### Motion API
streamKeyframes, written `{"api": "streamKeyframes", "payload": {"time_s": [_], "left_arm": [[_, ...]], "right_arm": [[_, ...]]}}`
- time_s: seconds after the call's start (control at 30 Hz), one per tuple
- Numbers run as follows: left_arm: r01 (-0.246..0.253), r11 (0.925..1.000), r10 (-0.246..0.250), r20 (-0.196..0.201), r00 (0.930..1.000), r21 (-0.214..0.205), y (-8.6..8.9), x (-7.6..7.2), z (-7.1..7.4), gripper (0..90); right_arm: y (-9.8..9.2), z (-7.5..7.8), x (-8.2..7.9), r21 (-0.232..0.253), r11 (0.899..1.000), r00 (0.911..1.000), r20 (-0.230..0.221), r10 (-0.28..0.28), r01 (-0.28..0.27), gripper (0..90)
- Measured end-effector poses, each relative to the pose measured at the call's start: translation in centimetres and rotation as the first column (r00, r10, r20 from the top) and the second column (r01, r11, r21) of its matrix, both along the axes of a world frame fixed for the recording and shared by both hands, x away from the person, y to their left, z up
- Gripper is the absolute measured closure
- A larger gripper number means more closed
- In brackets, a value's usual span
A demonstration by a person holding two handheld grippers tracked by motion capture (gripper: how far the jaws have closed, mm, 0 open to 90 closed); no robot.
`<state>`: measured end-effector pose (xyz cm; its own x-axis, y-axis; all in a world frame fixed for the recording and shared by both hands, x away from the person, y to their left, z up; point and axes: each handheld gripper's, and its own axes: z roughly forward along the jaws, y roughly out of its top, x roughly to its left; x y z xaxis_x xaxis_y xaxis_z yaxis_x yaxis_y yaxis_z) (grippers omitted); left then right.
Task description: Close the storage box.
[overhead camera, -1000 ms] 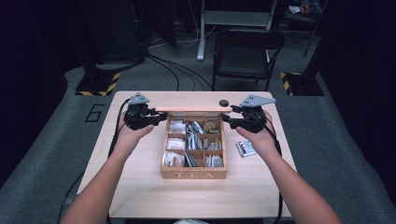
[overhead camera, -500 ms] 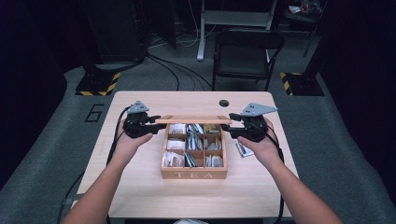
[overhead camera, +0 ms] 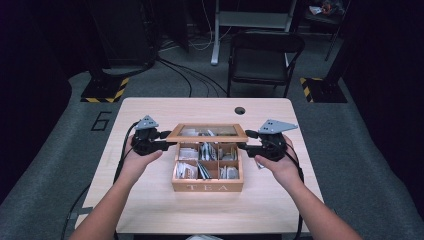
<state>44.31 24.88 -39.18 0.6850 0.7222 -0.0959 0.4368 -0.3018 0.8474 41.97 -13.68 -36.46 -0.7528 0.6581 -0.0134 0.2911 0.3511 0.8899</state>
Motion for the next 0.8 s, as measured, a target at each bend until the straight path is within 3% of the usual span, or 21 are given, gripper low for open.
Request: {"api": "streamKeyframes", "payload": {"time_s": [0.17, 0.43, 0.8], "left_arm": [[0.014, 0.9999, -0.014, -0.004, 0.9999, 0.002, 0.0, -1.1, -0.5, 52.9], [0.039, 0.9988, -0.039, -0.001, 0.9992, 0.030, -0.1, -2.8, -0.8, 50.2], [0.054, 0.9985, -0.055, -0.015, 0.9984, -0.010, 0.3, -5.5, -1.9, 48.9]], "right_arm": [[0.0, -1.0, -1.0, -0.031, 1.000, 0.9997, 0.025, 0.003, -0.002, 45.8], [0.0, -2.4, -2.1, -0.017, 1.000, 0.9995, 0.032, -0.008, 0.008, 45.7], [-0.3, -4.6, -3.3, -0.003, 1.000, 0.9999, 0.011, -0.007, 0.008, 45.3]]}}
